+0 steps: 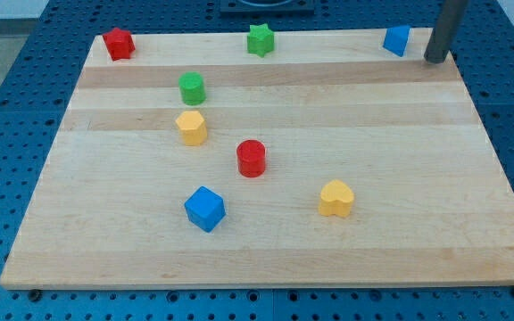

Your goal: Move your arm towards the yellow heart

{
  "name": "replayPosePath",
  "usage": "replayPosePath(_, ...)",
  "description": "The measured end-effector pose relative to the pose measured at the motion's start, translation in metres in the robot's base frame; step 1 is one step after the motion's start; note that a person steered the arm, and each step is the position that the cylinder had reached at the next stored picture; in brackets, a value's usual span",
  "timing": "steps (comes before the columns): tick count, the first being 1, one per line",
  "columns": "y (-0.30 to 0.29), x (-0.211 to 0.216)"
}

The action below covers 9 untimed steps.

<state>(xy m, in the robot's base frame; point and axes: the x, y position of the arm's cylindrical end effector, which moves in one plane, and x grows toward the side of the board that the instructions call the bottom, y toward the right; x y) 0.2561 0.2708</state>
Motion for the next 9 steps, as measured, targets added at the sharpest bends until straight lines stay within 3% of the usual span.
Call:
replayPosePath(4,-0.037,-0.013)
replayPosePath(6,-0.030,0.050)
replayPosePath(8,-0.036,0.052)
replayPosePath(9,-0.072,0.073)
